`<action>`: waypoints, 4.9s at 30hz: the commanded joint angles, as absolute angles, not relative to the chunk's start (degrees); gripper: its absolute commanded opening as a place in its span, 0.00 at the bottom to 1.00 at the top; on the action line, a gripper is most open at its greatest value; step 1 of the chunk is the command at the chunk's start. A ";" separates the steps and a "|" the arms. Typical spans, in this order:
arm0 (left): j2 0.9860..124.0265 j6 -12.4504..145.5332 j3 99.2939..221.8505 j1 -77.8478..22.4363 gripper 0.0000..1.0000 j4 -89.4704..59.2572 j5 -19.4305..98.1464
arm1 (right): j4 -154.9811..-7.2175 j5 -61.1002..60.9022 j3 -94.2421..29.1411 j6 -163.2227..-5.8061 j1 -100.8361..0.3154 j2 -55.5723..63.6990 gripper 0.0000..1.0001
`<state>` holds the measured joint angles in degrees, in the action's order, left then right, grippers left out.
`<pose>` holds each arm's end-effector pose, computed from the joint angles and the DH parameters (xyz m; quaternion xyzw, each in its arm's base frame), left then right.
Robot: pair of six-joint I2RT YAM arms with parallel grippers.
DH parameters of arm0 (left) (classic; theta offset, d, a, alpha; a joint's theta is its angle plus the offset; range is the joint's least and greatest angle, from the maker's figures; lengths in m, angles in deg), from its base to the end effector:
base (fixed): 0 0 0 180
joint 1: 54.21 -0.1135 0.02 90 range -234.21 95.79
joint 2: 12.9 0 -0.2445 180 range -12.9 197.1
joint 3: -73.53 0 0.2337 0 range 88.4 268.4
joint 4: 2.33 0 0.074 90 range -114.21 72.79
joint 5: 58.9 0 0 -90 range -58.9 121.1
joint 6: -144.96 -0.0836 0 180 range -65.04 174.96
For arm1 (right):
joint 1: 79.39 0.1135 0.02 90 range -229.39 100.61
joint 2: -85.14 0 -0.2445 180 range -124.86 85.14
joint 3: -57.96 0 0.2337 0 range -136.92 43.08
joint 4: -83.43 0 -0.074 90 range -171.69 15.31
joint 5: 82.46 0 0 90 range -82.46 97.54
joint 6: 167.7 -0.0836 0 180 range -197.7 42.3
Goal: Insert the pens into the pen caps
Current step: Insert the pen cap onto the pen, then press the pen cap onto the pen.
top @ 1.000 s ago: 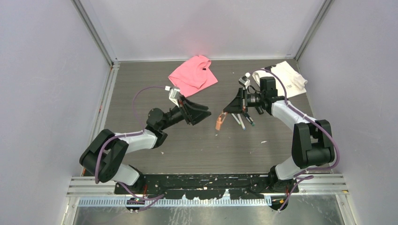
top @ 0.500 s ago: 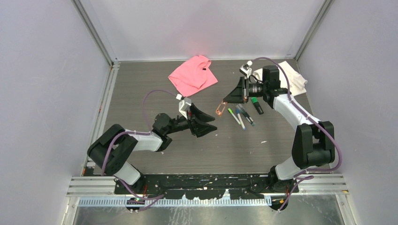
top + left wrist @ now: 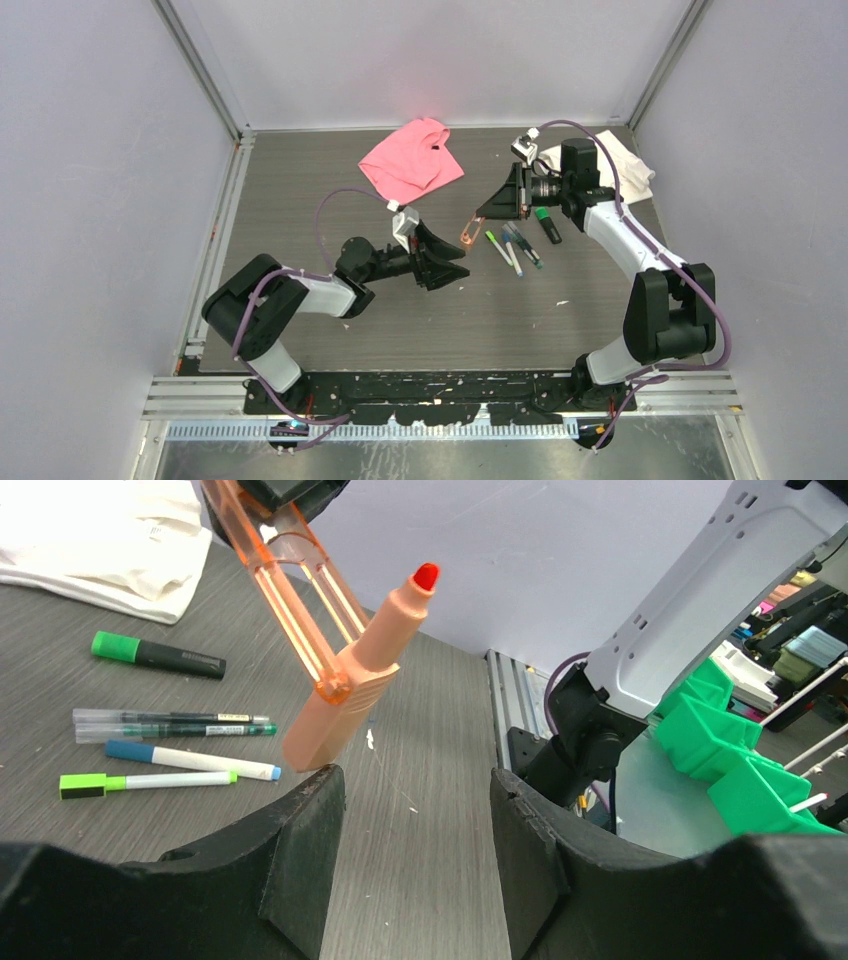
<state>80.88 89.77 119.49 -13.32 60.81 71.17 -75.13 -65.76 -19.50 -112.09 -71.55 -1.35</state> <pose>0.2113 -0.2542 0.2207 0.3022 0.5546 -0.6224 0.4623 0.3064 0.1230 0.2712 -0.1285 0.7459 0.6269 0.1849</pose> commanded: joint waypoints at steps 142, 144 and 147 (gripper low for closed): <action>75.61 104.18 133.20 -14.52 0.01 47.84 77.94 | -19.95 -54.38 -52.44 -64.00 -65.20 -1.55 0.41; 75.69 104.18 133.23 -14.41 0.01 47.83 77.94 | -20.08 -54.13 -52.16 -64.16 -65.08 -1.56 0.35; 75.61 104.18 133.31 -14.31 0.00 47.83 77.94 | -20.08 -53.45 -51.59 -64.15 -64.37 -1.54 0.28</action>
